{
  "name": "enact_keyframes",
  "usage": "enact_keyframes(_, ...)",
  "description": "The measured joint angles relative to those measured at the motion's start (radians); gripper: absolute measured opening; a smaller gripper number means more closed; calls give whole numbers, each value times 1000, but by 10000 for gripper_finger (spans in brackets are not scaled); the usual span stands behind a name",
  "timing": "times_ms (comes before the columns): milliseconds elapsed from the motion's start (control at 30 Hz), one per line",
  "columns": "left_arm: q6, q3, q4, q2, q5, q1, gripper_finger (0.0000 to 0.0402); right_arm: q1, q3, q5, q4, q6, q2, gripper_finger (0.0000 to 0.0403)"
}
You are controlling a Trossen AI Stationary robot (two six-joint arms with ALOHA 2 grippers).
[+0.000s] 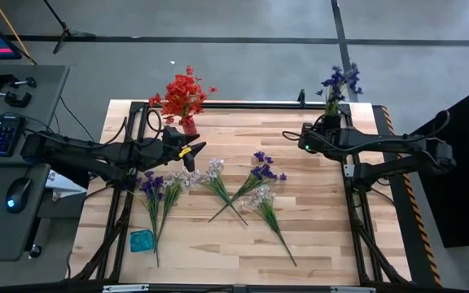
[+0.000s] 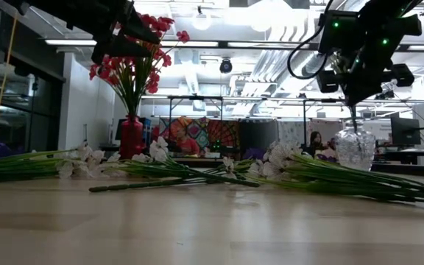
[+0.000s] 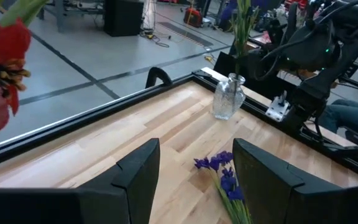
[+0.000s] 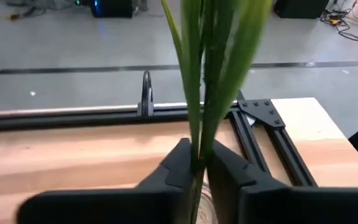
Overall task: Sort flowers into vase by color
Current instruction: Put the right violet flowers into the transparent vase, then put the right purple flowers into the transparent vase
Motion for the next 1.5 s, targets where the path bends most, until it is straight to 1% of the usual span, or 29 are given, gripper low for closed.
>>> enact_keyframes(67, 3, 0, 0, 0, 0, 0, 191, 0, 0, -22, 0, -5, 0, 73)
enact_keyframes(200, 19, 0, -1, 0, 0, 0, 191, 0, 8, -101, -10, -7, 0, 150)
enact_keyframes(333, 30, 0, -4, 0, 0, 0, 191, 0, 66, -145, -64, -43, 0, 217)
enact_keyframes(400, 40, 0, -6, 0, 0, 0, 191, 0, 116, -154, -102, -82, 0, 239)
enact_keyframes(467, 46, 0, -6, 0, 0, 0, 191, 0, 167, -186, -145, -139, 0, 253)
enact_keyframes(567, 46, 0, -7, 0, 4, 0, 191, 0, 250, -288, -223, -239, 0, 258)
enact_keyframes(667, 46, 0, -27, 0, 32, 0, 191, 7, 320, -449, -319, -290, 0, 259)
enact_keyframes(767, 46, 0, -67, 0, 81, 0, 191, 54, 359, -640, -369, -282, -1, 259)
enact_keyframes(867, 47, 0, -94, 0, 120, 0, 191, 153, 348, -810, -350, -182, 0, 259)
enact_keyframes(933, 53, 0, -105, 0, 131, 0, 191, 250, 310, -879, -283, -73, -1, 259)
enact_keyframes(967, 54, 0, -109, 0, 135, 0, 191, 302, 285, -891, -225, 7, 0, 259)
enact_keyframes(1000, 53, 0, -110, 0, 135, 0, 191, 357, 253, -892, -146, 98, 0, 259)
enact_keyframes(1067, 53, 0, -110, 0, 135, 0, 191, 447, 177, -877, 77, 309, 5, 259)
enact_keyframes(1133, 51, 1, -120, -1, 135, 0, 191, 521, 95, -840, 389, 485, 38, 259)
enact_keyframes(1200, 21, 20, -184, -6, 139, 11, 191, 554, 39, -799, 668, 576, 111, 259)
enact_keyframes(1233, -2, 36, -229, -6, 142, 22, 191, 556, 30, -795, 764, 610, 158, 259)
enact_keyframes(1267, -18, 53, -282, -6, 150, 36, 191, 553, 34, -796, 823, 641, 209, 259)
enact_keyframes(1333, -1, 82, -390, -7, 204, 75, 191, 544, 99, -800, 815, 683, 323, 259)
enact_keyframes(1400, 82, 108, -456, -6, 296, 121, 191, 534, 208, -802, 756, 705, 430, 259)
enact_keyframes(1500, 211, 132, -499, -7, 416, 184, 191, 517, 400, -803, 558, 772, 583, 259)
